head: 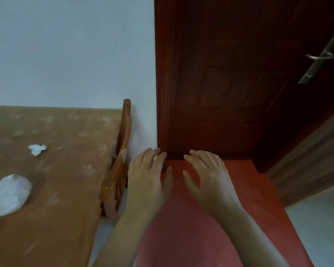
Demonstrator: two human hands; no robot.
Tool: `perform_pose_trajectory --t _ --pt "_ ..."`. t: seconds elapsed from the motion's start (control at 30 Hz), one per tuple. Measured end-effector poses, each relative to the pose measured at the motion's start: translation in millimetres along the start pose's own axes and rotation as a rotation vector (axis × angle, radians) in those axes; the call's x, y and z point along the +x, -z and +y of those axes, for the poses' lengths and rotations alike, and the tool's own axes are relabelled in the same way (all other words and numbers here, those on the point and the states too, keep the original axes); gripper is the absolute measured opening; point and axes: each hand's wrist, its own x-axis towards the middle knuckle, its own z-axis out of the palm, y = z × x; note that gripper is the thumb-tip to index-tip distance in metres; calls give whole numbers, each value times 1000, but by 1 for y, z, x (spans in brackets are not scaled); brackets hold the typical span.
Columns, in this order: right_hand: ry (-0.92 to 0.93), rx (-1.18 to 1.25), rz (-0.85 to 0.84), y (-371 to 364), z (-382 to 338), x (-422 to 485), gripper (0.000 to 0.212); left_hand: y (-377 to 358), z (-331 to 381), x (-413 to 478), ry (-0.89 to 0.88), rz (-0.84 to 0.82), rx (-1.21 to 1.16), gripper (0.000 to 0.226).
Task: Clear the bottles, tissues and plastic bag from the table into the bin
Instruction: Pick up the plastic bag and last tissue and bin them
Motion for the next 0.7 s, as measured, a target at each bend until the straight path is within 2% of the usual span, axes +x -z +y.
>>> perform_pose_trajectory --t 0.17,0.43,0.7 --pt "138 65 -38 -23 21 56 34 -19 -12 27 123 3 90 38" --pt "441 160 -205 -50 37 153 33 -31 -23 79 390 135 250 40" --pt "670 320 -281 -97 3 206 30 -18 -60 74 617 266 427 30"
